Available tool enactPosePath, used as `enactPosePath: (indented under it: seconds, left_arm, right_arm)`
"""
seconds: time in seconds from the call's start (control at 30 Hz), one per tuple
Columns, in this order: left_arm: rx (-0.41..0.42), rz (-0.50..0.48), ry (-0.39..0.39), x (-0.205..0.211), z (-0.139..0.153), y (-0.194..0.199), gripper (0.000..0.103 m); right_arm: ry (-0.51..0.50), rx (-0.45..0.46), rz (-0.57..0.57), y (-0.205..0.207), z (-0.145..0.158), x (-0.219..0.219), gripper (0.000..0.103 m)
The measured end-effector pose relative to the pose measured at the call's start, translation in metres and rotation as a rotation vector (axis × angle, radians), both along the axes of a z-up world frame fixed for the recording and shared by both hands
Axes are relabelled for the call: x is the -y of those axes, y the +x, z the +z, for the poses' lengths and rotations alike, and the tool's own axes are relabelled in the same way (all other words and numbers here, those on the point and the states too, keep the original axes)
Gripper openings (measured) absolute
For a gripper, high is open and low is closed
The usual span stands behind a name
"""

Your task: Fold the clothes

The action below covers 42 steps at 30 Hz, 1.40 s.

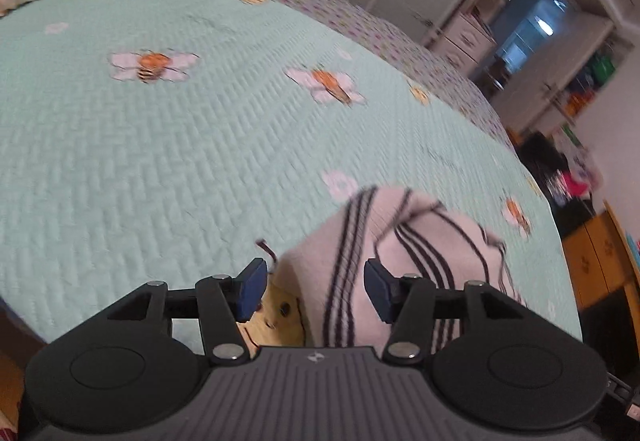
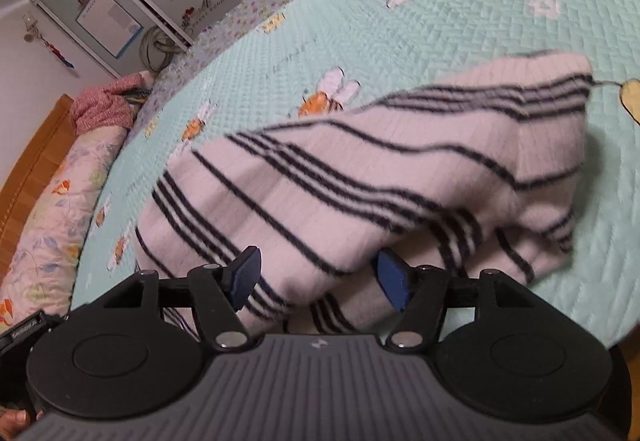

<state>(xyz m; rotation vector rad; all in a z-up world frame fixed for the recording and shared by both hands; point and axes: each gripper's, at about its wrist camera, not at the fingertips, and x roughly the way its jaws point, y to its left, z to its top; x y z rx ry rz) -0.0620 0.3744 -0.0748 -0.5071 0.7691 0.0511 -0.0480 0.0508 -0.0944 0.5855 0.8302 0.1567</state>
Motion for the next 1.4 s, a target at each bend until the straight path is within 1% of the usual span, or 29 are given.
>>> enactPosePath:
  seconds: [0.07,0.2,0.3,0.37,0.43,0.47,0.5,0.53,0.6,0.63,0.67,0.7,0.73,0.77,0.8,0.83,0.9,0.97,1.0,1.03,1.1,1.2,1.23,1.27,1.3,1.33,1.37,1.4]
  left_arm:
    - [0.001,0.000,0.012,0.001,0.003,0.002,0.056]
    - [0.002,0.000,0.035,0.004,0.008,0.006,0.056]
    - [-0.029,-0.050,0.029,0.017,0.004,0.008,0.056]
    - [-0.039,-0.075,0.042,0.023,0.003,0.008,0.056]
    - [-0.049,-0.088,0.058,0.026,0.001,0.007,0.057]
    - [-0.054,-0.089,0.067,0.025,0.001,0.007,0.058]
    - [-0.058,-0.082,0.065,0.023,0.000,0.007,0.059]
    - [-0.062,-0.074,0.062,0.020,0.000,0.006,0.059]
    - [-0.070,-0.049,0.045,0.013,-0.002,0.006,0.061]
    - [-0.078,-0.036,0.035,0.010,-0.004,0.006,0.061]
    - [-0.089,-0.029,0.026,0.009,-0.006,0.008,0.061]
    - [-0.101,-0.021,0.016,0.009,-0.008,0.010,0.061]
    - [-0.112,-0.014,0.006,0.008,-0.010,0.011,0.061]
    - [-0.118,-0.015,-0.003,0.010,-0.011,0.011,0.061]
    - [-0.124,-0.016,-0.013,0.012,-0.012,0.011,0.061]
    - [-0.123,-0.027,-0.016,0.016,-0.011,0.010,0.061]
    - [-0.121,-0.049,-0.013,0.022,-0.011,0.007,0.061]
    - [-0.124,-0.066,0.002,0.028,-0.010,0.004,0.061]
    - [-0.130,-0.070,0.002,0.028,-0.011,0.003,0.061]
    - [-0.136,-0.073,0.002,0.029,-0.011,0.002,0.061]
    - [-0.134,-0.077,0.004,0.029,-0.012,0.000,0.061]
    - [-0.121,-0.080,0.022,0.027,-0.011,0.003,0.061]
    - [-0.115,-0.081,0.028,0.027,-0.011,0.004,0.061]
    - [-0.110,-0.086,0.034,0.028,-0.011,0.008,0.061]
    - [-0.101,-0.098,0.039,0.032,-0.010,0.012,0.061]
    - [-0.091,-0.110,0.043,0.035,-0.009,0.017,0.061]
    - [-0.081,-0.129,0.050,0.041,-0.007,0.023,0.061]
    - [-0.070,-0.148,0.058,0.048,-0.005,0.030,0.061]
  right_arm:
    - [-0.011,0.029,0.013,0.012,0.006,-0.008,0.066]
    - [-0.032,0.087,0.038,0.037,0.017,-0.025,0.072]
    - [-0.073,0.121,0.079,0.052,0.029,-0.048,0.072]
    - [-0.126,0.151,0.138,0.054,0.040,-0.065,0.071]
    - [-0.224,0.120,0.228,0.054,0.044,-0.084,0.072]
    - [-0.255,0.095,0.267,0.052,0.043,-0.090,0.072]
    - [-0.247,0.076,0.282,0.047,0.041,-0.090,0.072]
    - [-0.212,0.055,0.275,0.041,0.037,-0.086,0.072]
    - [-0.106,0.012,0.248,0.029,0.032,-0.072,0.072]
    - [-0.058,0.016,0.240,0.024,0.034,-0.065,0.072]
    - [-0.050,0.045,0.231,0.020,0.040,-0.062,0.072]
    - [-0.050,0.079,0.221,0.018,0.048,-0.059,0.072]
    - [-0.079,0.123,0.214,0.017,0.056,-0.060,0.074]
    - [-0.117,0.159,0.212,0.020,0.062,-0.063,0.076]
    - [-0.156,0.192,0.212,0.025,0.068,-0.066,0.082]
    - [-0.179,0.210,0.214,0.032,0.071,-0.073,0.083]
    - [-0.196,0.211,0.235,0.057,0.068,-0.088,0.083]
    - [-0.252,0.186,0.275,0.075,0.046,-0.105,0.083]
    - [-0.282,0.173,0.295,0.084,0.034,-0.113,0.082]
    - [-0.312,0.159,0.315,0.093,0.022,-0.122,0.067]
    - [-0.298,0.095,0.354,0.089,-0.008,-0.124,0.050]
    - [-0.360,0.176,0.416,0.042,-0.027,-0.116,0.048]
    - [-0.372,0.174,0.426,0.028,-0.030,-0.110,0.047]
    - [-0.360,0.165,0.431,0.017,-0.031,-0.102,0.046]
    - [-0.343,0.156,0.435,0.007,-0.033,-0.093,0.043]
    - [-0.319,0.134,0.439,0.000,-0.036,-0.084,0.037]
    - [-0.308,0.121,0.442,-0.005,-0.040,-0.080,0.034]
    - [-0.301,0.111,0.444,-0.011,-0.044,-0.078,0.034]
